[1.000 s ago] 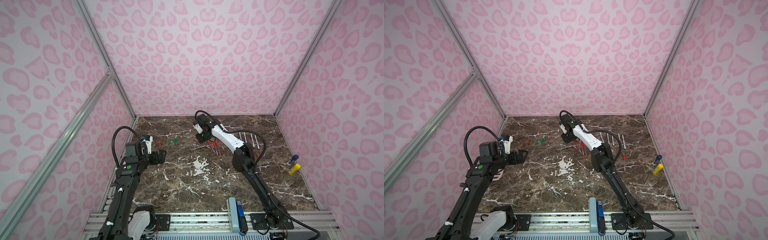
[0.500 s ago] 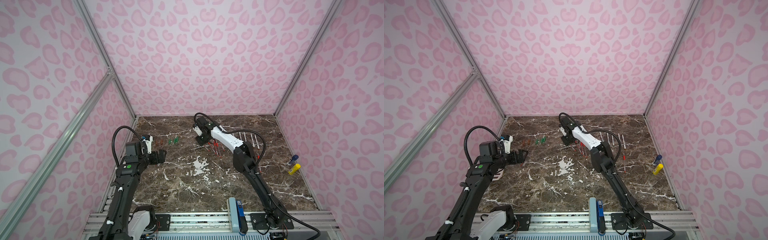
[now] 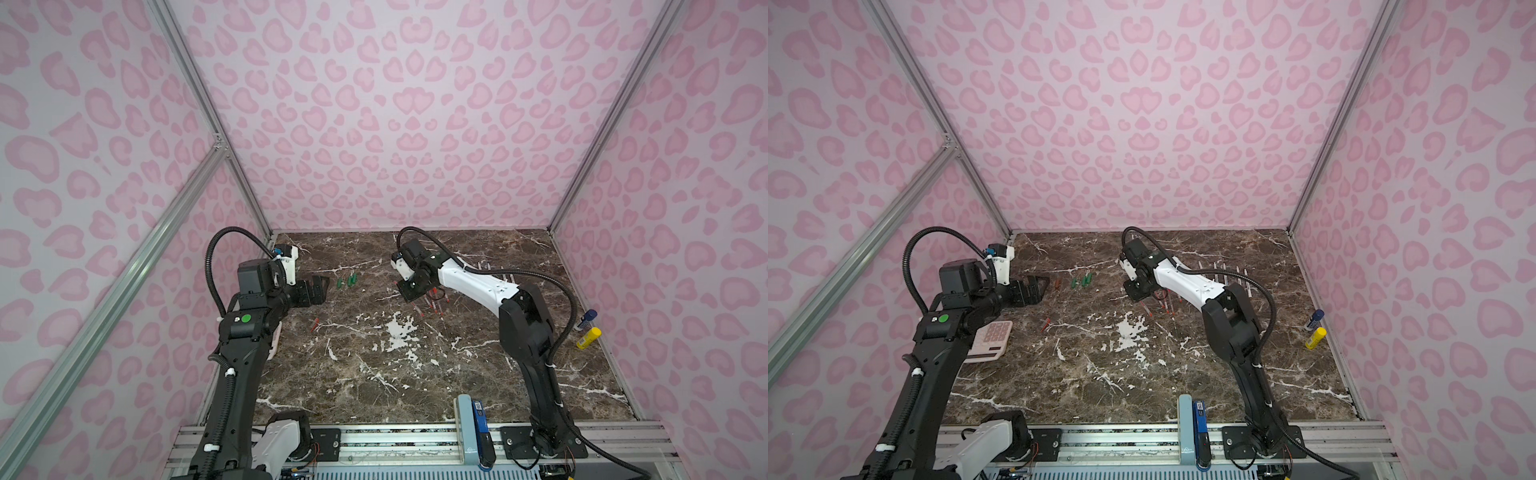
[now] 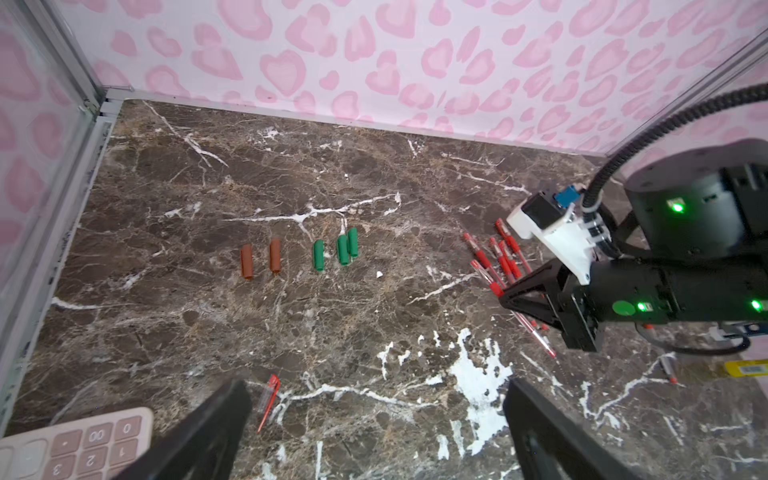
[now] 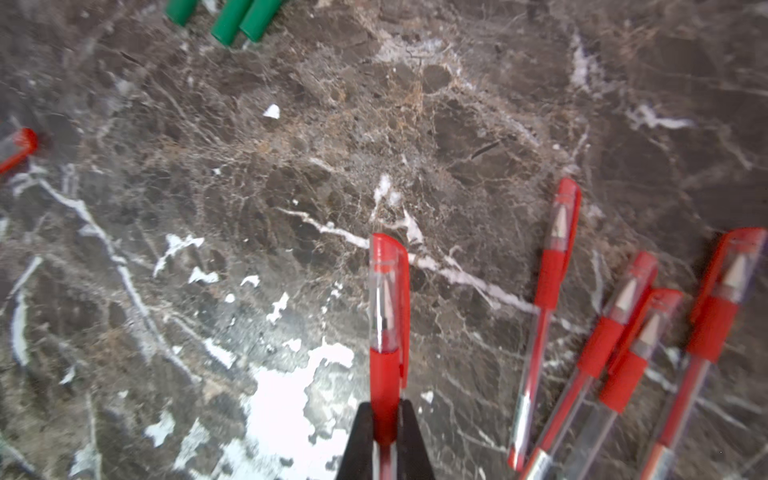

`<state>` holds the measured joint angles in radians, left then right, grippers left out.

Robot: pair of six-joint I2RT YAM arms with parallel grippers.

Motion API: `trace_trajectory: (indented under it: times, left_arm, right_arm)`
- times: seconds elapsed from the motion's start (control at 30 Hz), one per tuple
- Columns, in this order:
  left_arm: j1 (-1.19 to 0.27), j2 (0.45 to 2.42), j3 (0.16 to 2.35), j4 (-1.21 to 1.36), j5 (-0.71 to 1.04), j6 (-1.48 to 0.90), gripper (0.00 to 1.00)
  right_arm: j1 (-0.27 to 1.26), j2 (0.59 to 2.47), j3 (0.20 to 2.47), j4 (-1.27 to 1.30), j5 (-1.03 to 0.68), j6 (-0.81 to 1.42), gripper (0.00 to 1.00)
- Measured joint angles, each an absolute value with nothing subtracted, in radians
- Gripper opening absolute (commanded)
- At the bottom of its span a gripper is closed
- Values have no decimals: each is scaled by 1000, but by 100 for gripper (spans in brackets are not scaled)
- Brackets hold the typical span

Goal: Open the pen caps
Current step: 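Move the right gripper over the red pen cluster and grasp a red pen, then lift the red pen and bring its cap into the left gripper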

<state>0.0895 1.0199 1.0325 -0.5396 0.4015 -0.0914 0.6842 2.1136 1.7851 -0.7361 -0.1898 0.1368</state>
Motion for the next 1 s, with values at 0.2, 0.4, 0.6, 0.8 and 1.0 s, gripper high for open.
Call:
trace_trajectory:
  times: [0.2,0.4,0.6,0.8,1.0]
  left_arm:
    - [62,1086,1016,-455,533,-203,97]
    - [19,1109,916,-343,667,-305,92]
    - [-75,1098,839,-255,710,-344,82]
    - [-121,1140,837,-221,694,-365,66]
    - [-140,1184,845,-210,675,-370,45]
  right_arm:
    - [747,1894,1517,-527,-209,275,3]
    - [843,1764,1359,-355,-191,411,2]
    - [923,1738,1313,-220,-156,529,0]
    - [977,1761,1336,-162,-134,584,1]
    - [1004,1784,1366,-141,-126,583,0]
